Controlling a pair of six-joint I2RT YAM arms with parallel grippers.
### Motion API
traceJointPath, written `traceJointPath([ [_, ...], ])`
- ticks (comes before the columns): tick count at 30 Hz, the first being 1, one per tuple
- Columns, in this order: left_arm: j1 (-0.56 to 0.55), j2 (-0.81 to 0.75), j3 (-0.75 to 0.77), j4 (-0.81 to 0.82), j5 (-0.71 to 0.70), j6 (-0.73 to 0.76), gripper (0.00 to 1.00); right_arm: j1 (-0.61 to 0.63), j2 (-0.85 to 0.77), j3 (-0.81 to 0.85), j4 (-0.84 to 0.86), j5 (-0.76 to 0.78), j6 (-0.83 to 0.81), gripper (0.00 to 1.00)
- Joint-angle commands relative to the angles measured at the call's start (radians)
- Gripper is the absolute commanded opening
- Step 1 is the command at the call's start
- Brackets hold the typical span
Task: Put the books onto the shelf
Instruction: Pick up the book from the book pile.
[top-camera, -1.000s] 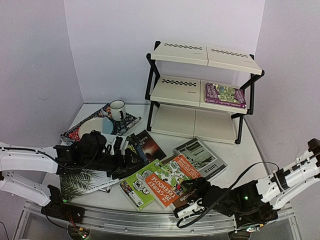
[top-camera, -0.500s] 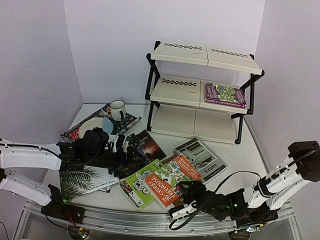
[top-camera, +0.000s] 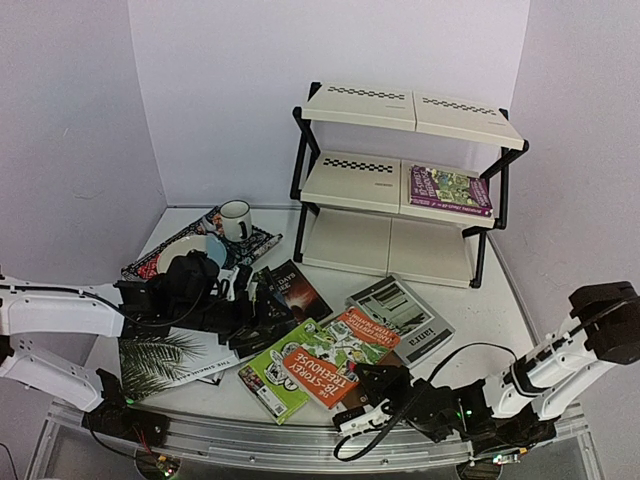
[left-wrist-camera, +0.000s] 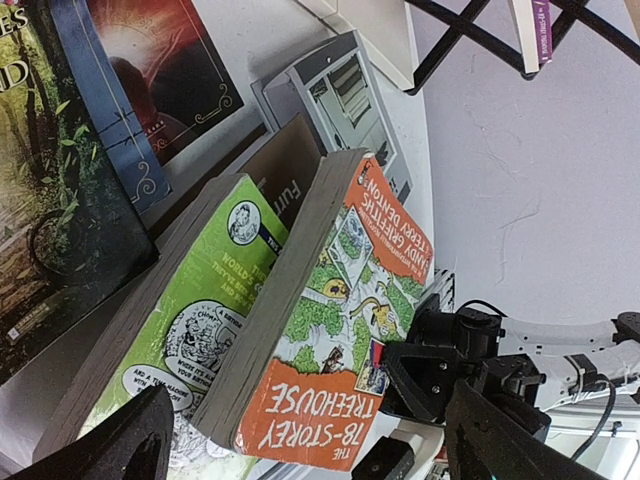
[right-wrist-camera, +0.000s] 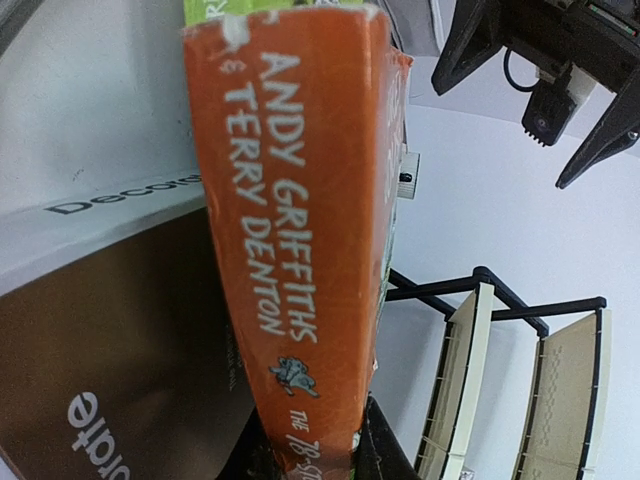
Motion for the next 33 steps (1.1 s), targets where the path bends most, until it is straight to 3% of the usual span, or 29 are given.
traceJointPath([
  [1, 0.009, -0.005, 0.070, -0.024, 0.000, 0.036, 0.95, 0.006, -0.084, 0.080, -0.056, 0.055, -0.020, 0.00],
  [10, 0.016, -0.044, 0.122, -0.127, -0.069, 0.085, 0.95, -0.010, -0.200, 0.266, -0.353, 0.182, 0.029, 0.00],
  [18, 0.035, -0.099, 0.191, -0.250, -0.142, 0.154, 0.95, -0.074, -0.251, 0.399, -0.447, 0.253, -0.063, 0.00],
  [24, 0.067, -0.177, 0.264, -0.397, -0.235, 0.196, 0.96, -0.193, -0.277, 0.495, -0.511, 0.241, -0.093, 0.00],
  [33, 0.073, -0.228, 0.275, -0.437, -0.284, 0.202, 0.96, -0.415, -0.239, 0.643, -0.545, 0.200, -0.152, 0.00],
])
